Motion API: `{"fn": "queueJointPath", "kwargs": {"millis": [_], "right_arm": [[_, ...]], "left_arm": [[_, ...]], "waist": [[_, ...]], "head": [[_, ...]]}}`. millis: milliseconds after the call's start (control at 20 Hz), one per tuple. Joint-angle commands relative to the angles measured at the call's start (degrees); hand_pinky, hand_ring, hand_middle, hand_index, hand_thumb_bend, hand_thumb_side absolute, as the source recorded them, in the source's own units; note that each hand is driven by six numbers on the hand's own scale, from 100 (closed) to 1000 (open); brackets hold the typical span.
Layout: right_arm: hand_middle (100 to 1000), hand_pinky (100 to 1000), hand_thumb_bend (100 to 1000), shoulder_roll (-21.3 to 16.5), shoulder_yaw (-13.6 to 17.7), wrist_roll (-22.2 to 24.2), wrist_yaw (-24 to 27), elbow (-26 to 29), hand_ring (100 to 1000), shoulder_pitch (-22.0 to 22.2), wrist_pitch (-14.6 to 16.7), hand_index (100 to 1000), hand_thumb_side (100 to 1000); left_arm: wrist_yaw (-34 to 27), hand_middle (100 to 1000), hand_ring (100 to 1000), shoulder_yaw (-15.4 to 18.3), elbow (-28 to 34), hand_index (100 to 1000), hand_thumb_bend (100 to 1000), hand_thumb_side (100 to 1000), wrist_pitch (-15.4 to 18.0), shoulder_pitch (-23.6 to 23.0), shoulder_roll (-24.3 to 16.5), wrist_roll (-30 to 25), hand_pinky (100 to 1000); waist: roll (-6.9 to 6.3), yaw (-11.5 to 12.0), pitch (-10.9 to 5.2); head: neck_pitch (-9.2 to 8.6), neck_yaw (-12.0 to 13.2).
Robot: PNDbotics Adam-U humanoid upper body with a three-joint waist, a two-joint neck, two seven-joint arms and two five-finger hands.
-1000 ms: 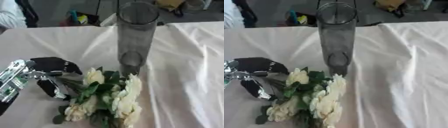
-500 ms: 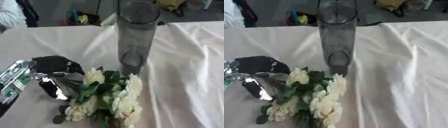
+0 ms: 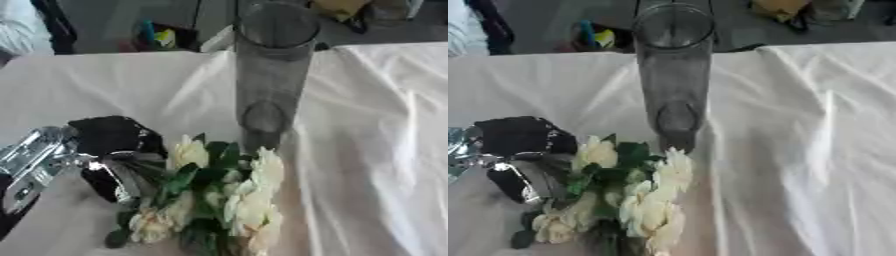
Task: Arrange flowers into the vase.
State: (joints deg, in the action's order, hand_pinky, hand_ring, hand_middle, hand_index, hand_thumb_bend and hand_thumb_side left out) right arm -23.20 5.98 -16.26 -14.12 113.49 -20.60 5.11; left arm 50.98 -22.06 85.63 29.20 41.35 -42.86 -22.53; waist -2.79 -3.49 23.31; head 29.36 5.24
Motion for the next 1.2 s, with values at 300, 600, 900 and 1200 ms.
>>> {"fn": "queueJointPath", "kwargs": {"millis": [300, 600, 900, 1200], "right_arm": [[556, 663, 100, -0.44, 0.41, 0.29, 0.37, 1.10, 560, -0.02, -0.16, 768, 1000], [555, 664, 100, -0.37, 0.44, 0.41, 0.40, 1.10, 560, 0.07, -0.29, 769, 1000], [555, 664, 100, -0.34, 0.50, 0.45, 0.41, 1.10, 560, 0.14, -0.31, 769, 1000], [554, 665, 100, -0.28, 0.53, 0.54, 0.42, 1.10, 560, 0.21, -0.36, 769, 1000]], "left_arm": [[-1.89, 635, 522, -0.39, -0.14, 818, 498, 694, -0.57, 1.03, -0.81, 0.27, 452], [-3.05, 597, 486, -0.43, -0.37, 782, 396, 698, -1.35, 1.16, -0.42, 0.57, 381], [-3.73, 553, 445, -0.51, -0.91, 730, 321, 693, -2.04, 1.27, -0.01, 0.48, 312], [-3.63, 517, 415, -0.42, -1.00, 677, 214, 678, -3.18, 1.34, 0.20, 1.83, 268]], "waist": [[-0.68, -0.22, -0.16], [-0.67, -0.26, -0.08], [-0.59, -0.33, -0.05], [-0.54, -0.33, 0.02]], "head": [[-0.68, 0.25], [-0.71, 0.34], [-0.85, 0.37], [-0.91, 0.50]]}}
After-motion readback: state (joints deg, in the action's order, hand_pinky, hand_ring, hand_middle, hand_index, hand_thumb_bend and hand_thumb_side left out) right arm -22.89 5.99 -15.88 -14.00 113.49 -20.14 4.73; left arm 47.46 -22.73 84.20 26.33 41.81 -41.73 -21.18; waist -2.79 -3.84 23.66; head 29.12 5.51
